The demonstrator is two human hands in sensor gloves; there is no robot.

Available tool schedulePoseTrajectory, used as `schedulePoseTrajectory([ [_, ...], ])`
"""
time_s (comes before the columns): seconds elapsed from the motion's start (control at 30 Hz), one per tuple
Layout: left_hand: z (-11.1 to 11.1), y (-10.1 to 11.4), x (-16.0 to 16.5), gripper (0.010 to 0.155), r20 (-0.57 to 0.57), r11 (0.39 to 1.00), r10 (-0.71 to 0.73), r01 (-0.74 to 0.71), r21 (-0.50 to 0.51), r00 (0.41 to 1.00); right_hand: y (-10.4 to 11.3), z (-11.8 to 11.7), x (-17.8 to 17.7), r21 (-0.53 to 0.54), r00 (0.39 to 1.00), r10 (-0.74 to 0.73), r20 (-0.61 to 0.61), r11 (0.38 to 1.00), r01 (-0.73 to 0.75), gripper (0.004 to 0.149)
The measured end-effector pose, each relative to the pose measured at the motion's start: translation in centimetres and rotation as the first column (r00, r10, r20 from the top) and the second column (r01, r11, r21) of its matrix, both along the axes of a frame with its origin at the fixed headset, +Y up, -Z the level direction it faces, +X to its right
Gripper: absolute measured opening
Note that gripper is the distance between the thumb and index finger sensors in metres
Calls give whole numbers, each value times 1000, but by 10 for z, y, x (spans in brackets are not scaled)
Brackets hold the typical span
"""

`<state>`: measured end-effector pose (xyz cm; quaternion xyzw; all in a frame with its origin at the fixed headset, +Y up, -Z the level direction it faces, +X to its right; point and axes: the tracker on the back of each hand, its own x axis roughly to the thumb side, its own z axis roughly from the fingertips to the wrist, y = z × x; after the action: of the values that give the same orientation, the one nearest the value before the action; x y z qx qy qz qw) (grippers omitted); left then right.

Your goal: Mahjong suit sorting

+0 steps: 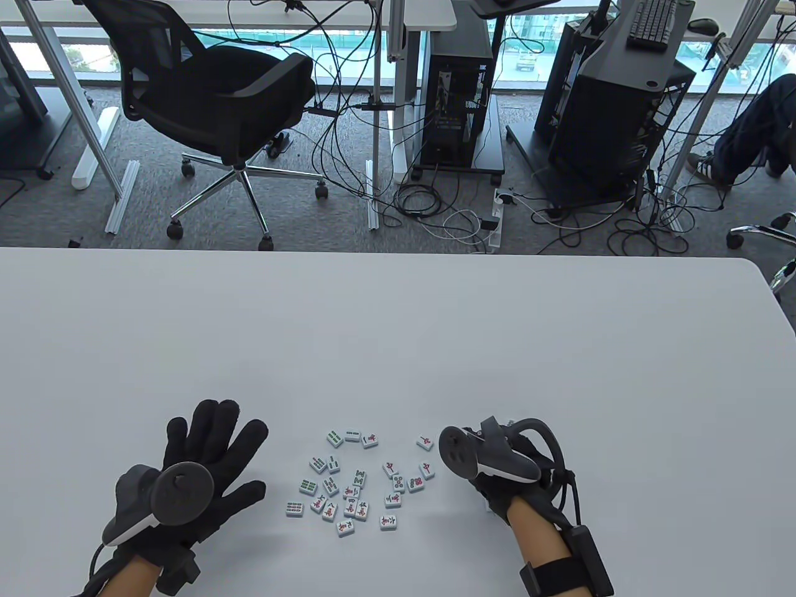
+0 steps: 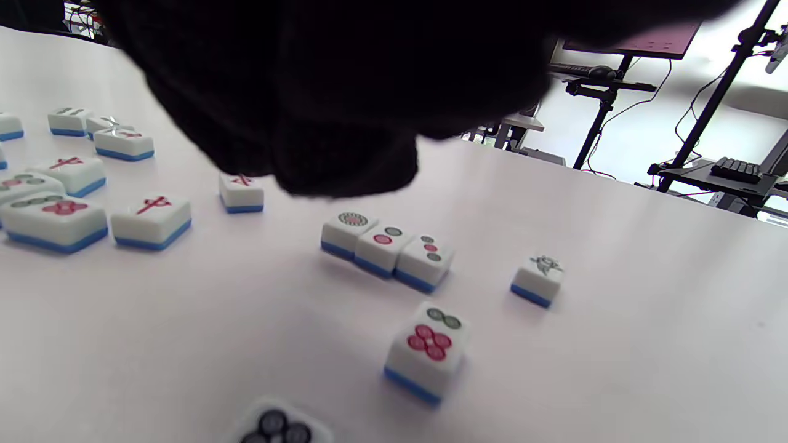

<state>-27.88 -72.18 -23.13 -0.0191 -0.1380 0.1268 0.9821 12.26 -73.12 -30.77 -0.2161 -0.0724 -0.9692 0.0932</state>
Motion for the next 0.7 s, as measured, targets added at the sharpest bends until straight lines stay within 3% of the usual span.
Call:
schedulePoseTrajectory([
  [0.43, 0, -2, 1, 78, 3, 1000, -4, 4, -7, 1000, -33, 3, -11, -19, 997, 76, -11, 997, -76, 56],
  [0.7, 0, -3, 1, 78, 10, 1000, -4, 4, -1, 1000, -23, 10, -17, 37, 995, 103, 14, 994, -103, 60],
])
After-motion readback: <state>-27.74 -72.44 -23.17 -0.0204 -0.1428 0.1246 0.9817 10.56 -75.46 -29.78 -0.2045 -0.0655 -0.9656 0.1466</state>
